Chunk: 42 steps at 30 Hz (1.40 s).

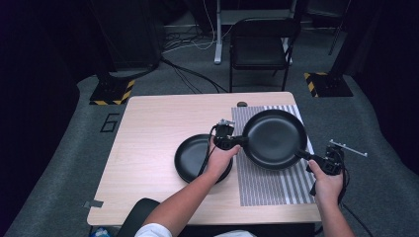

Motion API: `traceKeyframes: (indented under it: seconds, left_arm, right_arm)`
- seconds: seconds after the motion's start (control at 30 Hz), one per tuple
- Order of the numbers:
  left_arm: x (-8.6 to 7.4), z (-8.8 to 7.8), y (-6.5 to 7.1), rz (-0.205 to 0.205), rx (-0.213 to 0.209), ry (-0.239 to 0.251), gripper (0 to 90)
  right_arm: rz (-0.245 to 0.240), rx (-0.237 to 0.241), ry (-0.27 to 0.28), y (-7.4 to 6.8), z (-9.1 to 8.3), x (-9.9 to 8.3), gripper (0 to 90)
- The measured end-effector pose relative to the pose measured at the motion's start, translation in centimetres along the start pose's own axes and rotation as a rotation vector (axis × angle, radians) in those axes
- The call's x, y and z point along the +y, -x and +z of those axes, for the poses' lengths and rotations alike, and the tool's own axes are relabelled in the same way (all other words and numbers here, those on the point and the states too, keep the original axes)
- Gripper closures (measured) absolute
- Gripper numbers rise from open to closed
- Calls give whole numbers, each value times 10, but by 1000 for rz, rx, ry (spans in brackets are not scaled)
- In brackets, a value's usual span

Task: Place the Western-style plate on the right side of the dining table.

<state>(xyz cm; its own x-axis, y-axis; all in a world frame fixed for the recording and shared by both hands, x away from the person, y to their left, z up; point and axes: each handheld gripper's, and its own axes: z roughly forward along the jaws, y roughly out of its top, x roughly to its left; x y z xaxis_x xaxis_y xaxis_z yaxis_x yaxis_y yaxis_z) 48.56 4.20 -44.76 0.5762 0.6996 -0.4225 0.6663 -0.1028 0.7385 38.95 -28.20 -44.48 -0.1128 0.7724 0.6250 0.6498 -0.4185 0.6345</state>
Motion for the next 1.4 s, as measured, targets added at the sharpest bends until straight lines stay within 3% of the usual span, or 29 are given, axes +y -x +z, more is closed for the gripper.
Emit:
traceKeyframes:
  seconds: [0.1, 0.67, 1.4]
  left_arm:
    - [-2, 3, -2, -4, 3, -4, 713]
    - [-11, 21, -10, -53, 17, -48, 712]
    - [-16, 36, -16, -79, 60, -101, 705]
  right_arm:
    - [-14, -10, 0, 2, 2, -1, 789]
    - [23, -26, -40, 16, 14, -5, 789]
    - [47, -44, -84, 28, 27, -8, 789]
